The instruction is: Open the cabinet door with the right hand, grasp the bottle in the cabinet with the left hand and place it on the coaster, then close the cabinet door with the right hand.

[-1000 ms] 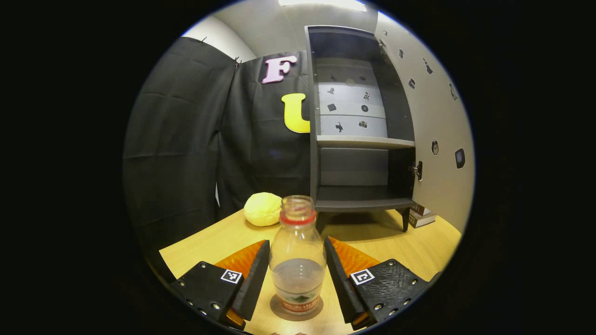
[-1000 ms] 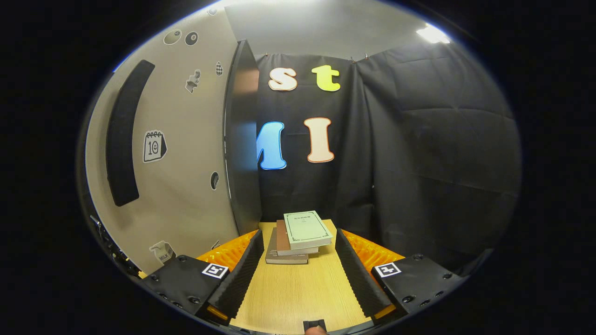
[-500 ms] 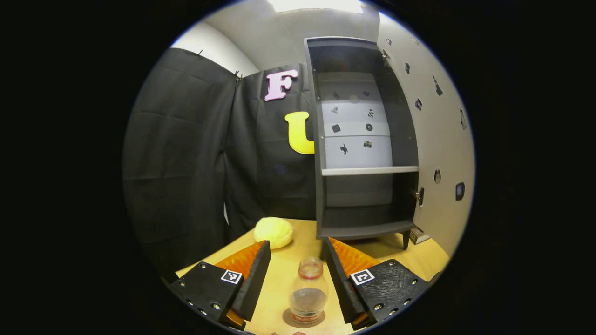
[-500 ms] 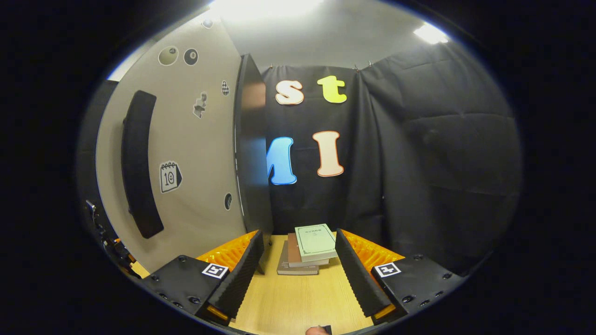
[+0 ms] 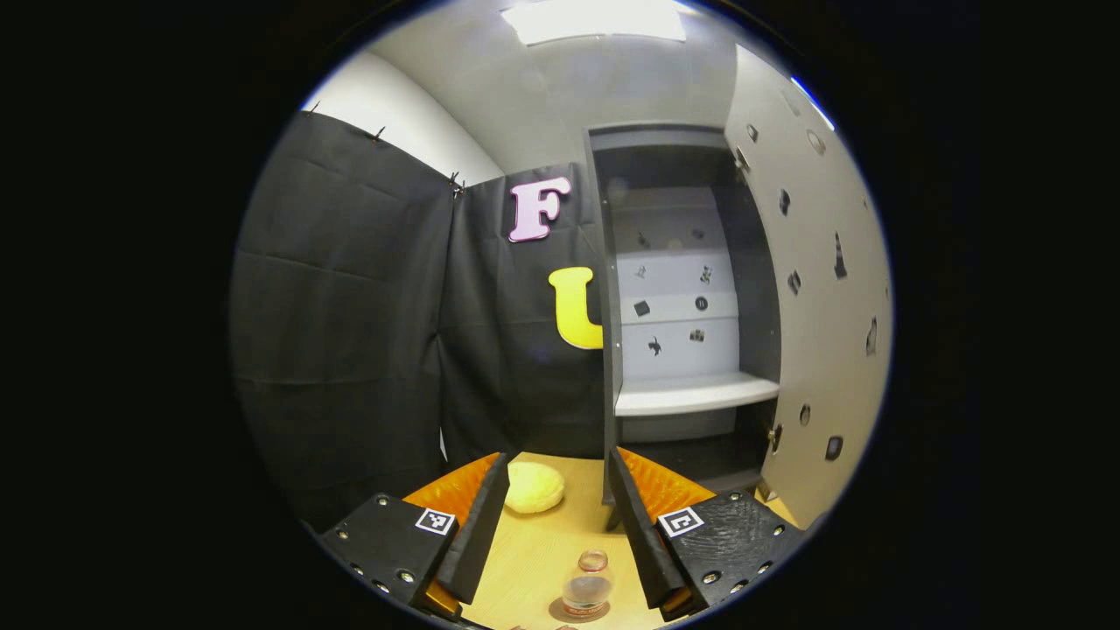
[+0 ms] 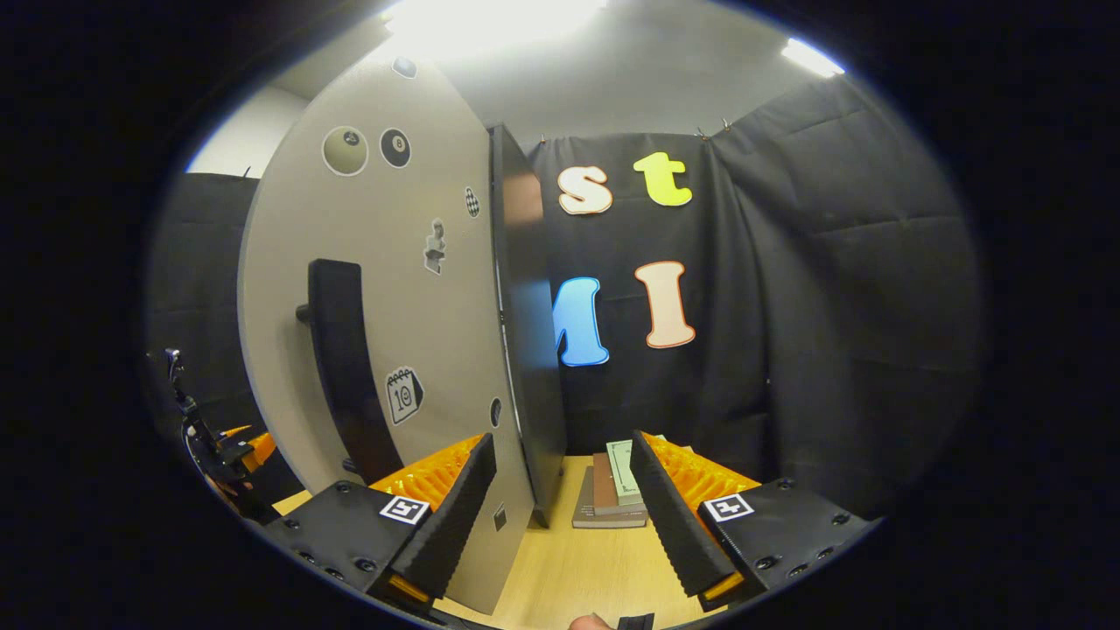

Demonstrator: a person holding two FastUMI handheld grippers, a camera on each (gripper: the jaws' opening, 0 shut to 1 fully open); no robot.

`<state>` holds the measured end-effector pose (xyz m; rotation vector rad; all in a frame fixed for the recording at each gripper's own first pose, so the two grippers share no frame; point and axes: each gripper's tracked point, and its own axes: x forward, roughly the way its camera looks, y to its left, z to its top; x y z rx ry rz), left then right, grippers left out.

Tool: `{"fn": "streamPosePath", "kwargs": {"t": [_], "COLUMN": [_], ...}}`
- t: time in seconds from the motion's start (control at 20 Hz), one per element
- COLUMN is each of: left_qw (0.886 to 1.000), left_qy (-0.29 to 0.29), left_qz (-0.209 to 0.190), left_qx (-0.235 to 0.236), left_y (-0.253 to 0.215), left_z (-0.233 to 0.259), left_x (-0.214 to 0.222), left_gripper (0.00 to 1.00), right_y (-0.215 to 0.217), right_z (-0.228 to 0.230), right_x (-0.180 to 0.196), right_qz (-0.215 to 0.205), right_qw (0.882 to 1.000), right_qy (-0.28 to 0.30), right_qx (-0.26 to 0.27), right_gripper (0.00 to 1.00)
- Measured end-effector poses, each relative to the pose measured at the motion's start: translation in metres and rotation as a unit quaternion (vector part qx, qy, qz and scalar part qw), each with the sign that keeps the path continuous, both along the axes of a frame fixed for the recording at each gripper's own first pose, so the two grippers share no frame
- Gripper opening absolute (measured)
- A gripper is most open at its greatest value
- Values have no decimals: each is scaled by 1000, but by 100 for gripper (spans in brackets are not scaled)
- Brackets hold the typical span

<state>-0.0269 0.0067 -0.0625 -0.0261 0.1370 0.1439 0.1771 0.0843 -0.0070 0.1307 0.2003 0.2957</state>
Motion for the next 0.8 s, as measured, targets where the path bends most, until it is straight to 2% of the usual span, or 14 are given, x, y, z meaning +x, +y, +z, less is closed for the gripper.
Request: {"fn": "streamPosePath", "kwargs": {"t": [0.1,0.15,0.2,0.25,0.3,0.35,0.4,0.7,0.75,0.8], "left_qw": [1000,1000,1000,1000,1000,1000,1000,999,998,998], "left_qy": [4,4,8,10,10,8,6,8,6,4], "left_qz": [-7,-8,-7,-7,-7,-9,-13,-32,-36,-40], "left_qx": [-13,-18,-22,-23,-24,-25,-27,-41,-46,-51], "left_y": [6,11,17,24,30,36,41,71,72,72], "left_z": [2,3,0,-2,-2,-2,-2,-8,-8,-8], "left_x": [4,5,8,8,10,12,13,30,32,31], "left_gripper": [66,66,66,64,66,66,66,66,66,66], "right_y": [9,15,13,14,15,16,18,56,62,69], "right_z": [2,2,6,6,8,9,10,10,11,11], "right_x": [-3,-4,-10,-7,-8,-7,-7,-24,-23,-25], "right_qz": [5,3,-5,-12,-18,-23,-28,-37,-36,-36], "right_qw": [1000,1000,1000,999,999,998,998,998,998,998], "right_qy": [0,0,-5,-7,-10,-11,-10,-1,-2,-1], "right_qx": [-8,-13,-22,-34,-44,-53,-55,-52,-55,-57], "right_gripper": [98,92,98,90,95,90,95,95,90,95]}}
